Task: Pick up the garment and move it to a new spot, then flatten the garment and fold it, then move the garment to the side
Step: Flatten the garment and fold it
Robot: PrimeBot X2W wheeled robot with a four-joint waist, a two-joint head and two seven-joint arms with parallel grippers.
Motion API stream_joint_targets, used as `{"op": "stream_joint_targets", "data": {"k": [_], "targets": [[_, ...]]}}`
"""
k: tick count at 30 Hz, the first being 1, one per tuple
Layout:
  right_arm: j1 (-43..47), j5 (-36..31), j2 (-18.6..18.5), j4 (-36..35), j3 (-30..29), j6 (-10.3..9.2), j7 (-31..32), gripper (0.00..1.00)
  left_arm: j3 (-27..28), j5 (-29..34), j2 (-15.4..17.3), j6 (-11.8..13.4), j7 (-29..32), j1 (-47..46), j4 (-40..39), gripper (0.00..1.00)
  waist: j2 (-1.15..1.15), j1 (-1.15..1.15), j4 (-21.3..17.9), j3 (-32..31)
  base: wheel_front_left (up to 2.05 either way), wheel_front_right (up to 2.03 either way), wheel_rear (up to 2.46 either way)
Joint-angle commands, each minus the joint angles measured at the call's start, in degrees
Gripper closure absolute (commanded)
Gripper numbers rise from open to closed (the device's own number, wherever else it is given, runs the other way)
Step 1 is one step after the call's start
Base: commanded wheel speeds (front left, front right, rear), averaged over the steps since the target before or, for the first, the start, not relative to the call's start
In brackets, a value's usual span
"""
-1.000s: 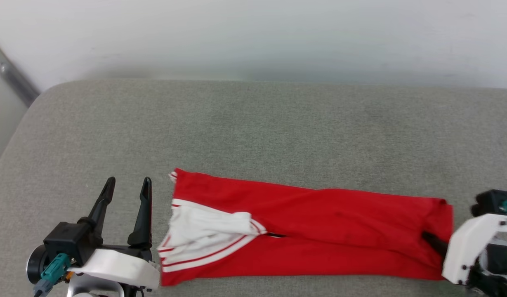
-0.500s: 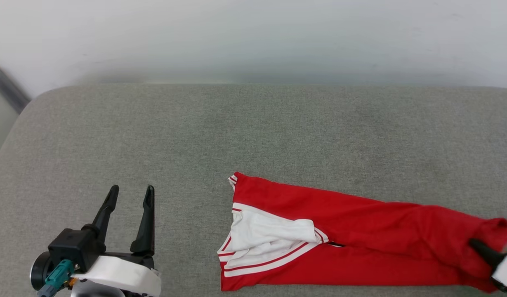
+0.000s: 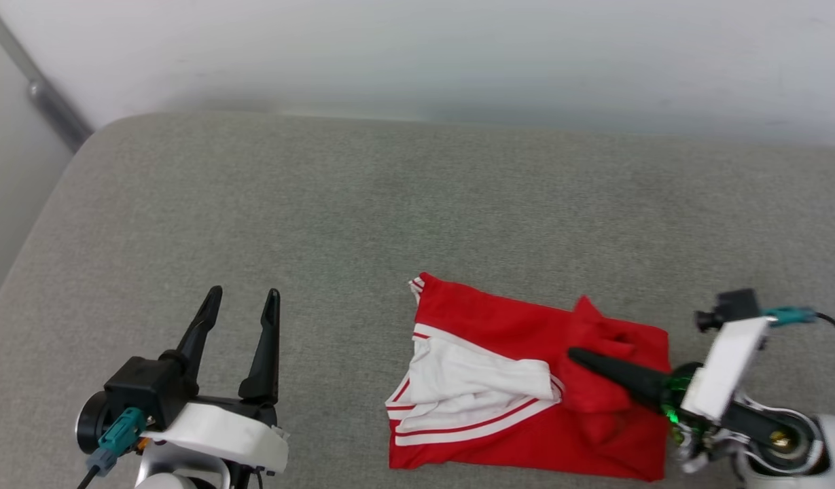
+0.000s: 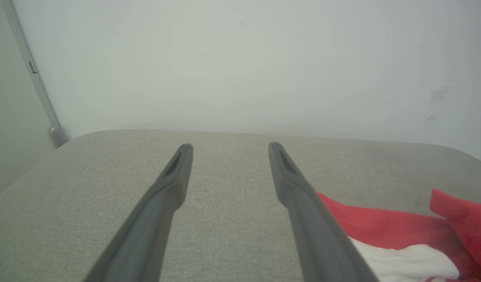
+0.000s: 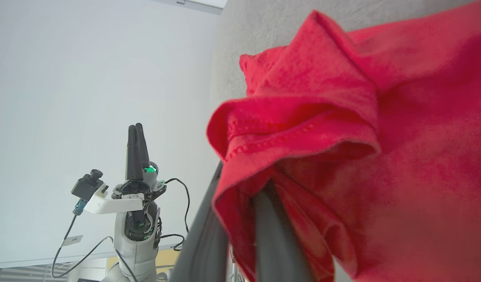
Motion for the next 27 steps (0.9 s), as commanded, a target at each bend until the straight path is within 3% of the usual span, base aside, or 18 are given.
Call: {"op": "stream_joint_targets", "data": {"k": [1,4,5,11,12,13,18,22,27], "targets": [[-1.56,2.28,0.15,1.49,3.34,0.0,-1.77,1.0,-0.24,0.38,-0.72,-0.05,-0.18,-0.97,0.24,0.0,0.0,0.0,1.33,0.61,0.0,0.0,0.0],[-3.51,5.36,0.15,4.31,10.2,0.0,-5.01,1.0,-0.3,0.42,-1.13,-0.4,-0.3,-1.42,0.49,0.0,0.0,0.0,2.79,1.14,0.0,0.0,0.0],[-7.3,7.28,0.14,8.13,19.52,0.0,-11.34,1.0,-0.4,0.4,-2.09,-0.78,-0.5,-2.39,0.83,0.0,0.0,0.0,4.98,2.76,0.0,0.0,0.0],[-10.75,1.46,0.13,13.22,25.0,0.0,-19.71,0.98,-0.14,0.4,-2.99,-1.2,-0.62,-2.89,1.64,0.0,0.0,0.0,6.14,4.47,0.0,0.0,0.0],[-11.01,1.05,0.13,13.8,25.6,0.0,-20.69,0.62,-0.07,0.44,-3.11,-1.25,-0.6,-2.91,1.82,0.0,0.0,0.0,6.15,4.62,0.0,0.0,0.0],[-11.13,0.91,0.11,14.27,26.35,0.0,-21.24,0.0,0.0,0.48,-3.24,-1.33,-0.64,-2.93,1.93,0.0,0.0,0.0,6.12,4.72,0.0,0.0,0.0],[-12.39,0.23,0.03,13.29,29.7,0.0,-23.42,0.0,0.3,0.58,-3.5,-1.48,-0.74,-2.43,2.37,0.0,0.0,0.0,4.96,4.45,0.0,0.0,0.0],[-13.0,-2.67,-2.2,9.36,32.35,0.0,-26.66,0.0,0.46,0.82,-3.29,-1.45,-0.77,-2.45,2.66,0.0,0.0,0.0,3.55,3.67,0.0,0.0,0.0],[-13.61,-16.44,-8.27,6.28,35.16,0.0,-36.58,0.0,0.84,0.9,-3.06,-0.65,-0.8,-1.58,2.71,0.0,0.0,0.0,1.5,2.32,0.0,0.0,0.0]]}}
